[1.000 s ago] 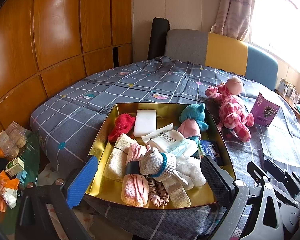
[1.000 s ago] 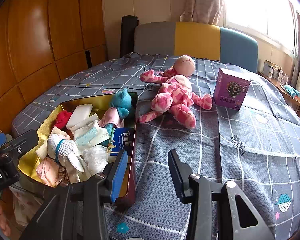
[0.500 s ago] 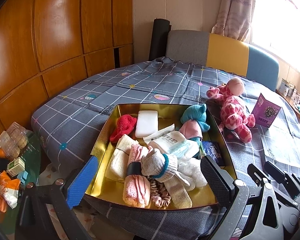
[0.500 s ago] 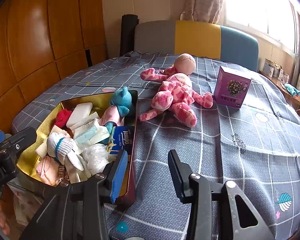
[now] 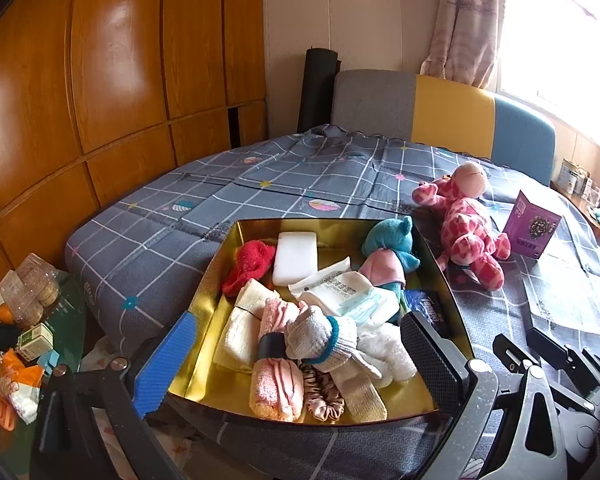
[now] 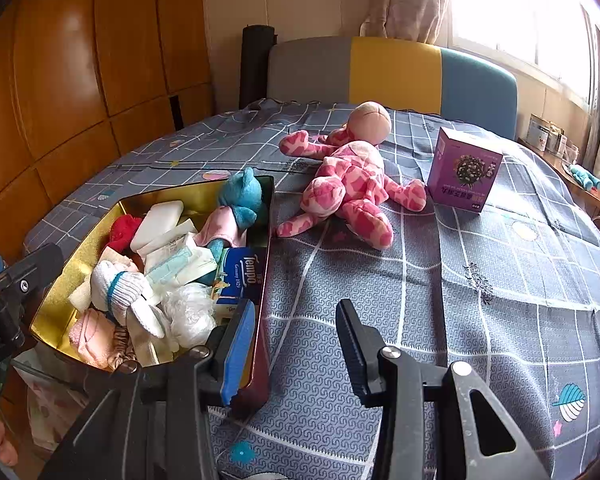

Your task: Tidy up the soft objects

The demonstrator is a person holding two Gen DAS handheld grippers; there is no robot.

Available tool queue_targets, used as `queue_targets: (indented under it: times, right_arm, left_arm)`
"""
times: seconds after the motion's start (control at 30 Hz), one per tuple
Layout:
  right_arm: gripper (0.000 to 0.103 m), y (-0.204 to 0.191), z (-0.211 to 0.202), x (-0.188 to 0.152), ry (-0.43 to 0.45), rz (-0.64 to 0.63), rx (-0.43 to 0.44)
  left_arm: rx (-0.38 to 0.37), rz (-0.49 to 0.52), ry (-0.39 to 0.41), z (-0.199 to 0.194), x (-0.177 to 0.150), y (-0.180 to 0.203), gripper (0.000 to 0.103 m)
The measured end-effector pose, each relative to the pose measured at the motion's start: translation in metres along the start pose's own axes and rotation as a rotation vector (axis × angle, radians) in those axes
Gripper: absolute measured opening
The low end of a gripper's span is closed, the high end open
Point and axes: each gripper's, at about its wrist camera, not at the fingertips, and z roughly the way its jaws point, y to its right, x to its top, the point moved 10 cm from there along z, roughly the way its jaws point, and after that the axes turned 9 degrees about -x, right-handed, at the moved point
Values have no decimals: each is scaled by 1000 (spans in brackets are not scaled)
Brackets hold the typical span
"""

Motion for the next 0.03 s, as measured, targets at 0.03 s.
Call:
queue_targets:
  times: [0.03]
  right_arm:
    - [42,1,0,0,-2,3,0]
  left_arm:
    - [-5,-3,-5,1,-1,0,103]
